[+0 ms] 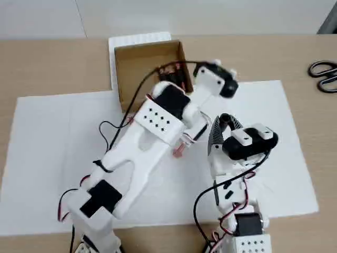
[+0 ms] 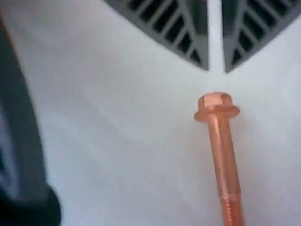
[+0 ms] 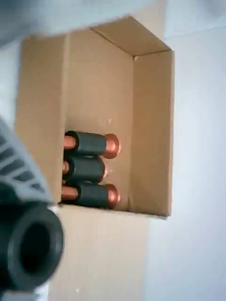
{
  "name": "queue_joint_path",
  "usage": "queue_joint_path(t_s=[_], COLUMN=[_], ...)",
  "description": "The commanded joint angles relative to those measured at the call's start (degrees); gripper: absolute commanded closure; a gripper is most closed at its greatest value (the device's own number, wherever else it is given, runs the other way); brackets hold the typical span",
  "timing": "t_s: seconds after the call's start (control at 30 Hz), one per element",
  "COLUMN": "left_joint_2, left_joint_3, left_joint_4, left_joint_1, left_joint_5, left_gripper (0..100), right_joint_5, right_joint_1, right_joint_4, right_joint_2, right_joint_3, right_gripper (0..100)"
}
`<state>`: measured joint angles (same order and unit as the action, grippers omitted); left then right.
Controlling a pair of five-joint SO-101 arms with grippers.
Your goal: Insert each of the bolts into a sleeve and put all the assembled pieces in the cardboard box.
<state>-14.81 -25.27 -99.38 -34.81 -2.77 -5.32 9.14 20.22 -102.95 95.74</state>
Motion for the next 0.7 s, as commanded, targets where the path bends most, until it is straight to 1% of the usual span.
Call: queue_joint_path(t_s=[0.0, 0.13, 0.23, 0.33, 0.47, 0.53, 0.67], left_joint_2=[-0.2, -2.1, -3.5, -6.3, -11.6, -15.0, -20.4], left_joint_3=[-0.1, 1.3, 0.4, -0.7, -4.4, -5.8, -10.5], left_joint_4=[-1.0, -0.6, 0.0, 1.6, 1.8, 1.8, 1.5], left_joint_1=[-0.4, -0.2, 0.8, 2.0, 4.1, 4.6, 4.2], left_joint_5=[-0.5, -0.4, -0.4, 1.4, 2.1, 3.6, 4.0], left_gripper=[99, 99, 99, 99, 99, 99, 95], right_joint_5=[0.4, 0.4, 0.4, 0.4, 1.7, 1.6, 1.2], right_joint_1=[-1.4, -7.3, -13.1, -17.0, -20.0, -21.3, -22.0], right_joint_4=[-1.5, -1.9, -1.5, -1.4, -1.3, -0.8, 4.6], right_joint_2=[-0.9, -0.9, -0.7, -0.5, -0.4, -0.3, -0.5], right_joint_3=[-0.2, -0.7, -0.2, -0.1, 0.0, 0.7, 0.7], right_gripper=[99.5, 99.5, 99.5, 99.5, 99.5, 99.5, 99.5])
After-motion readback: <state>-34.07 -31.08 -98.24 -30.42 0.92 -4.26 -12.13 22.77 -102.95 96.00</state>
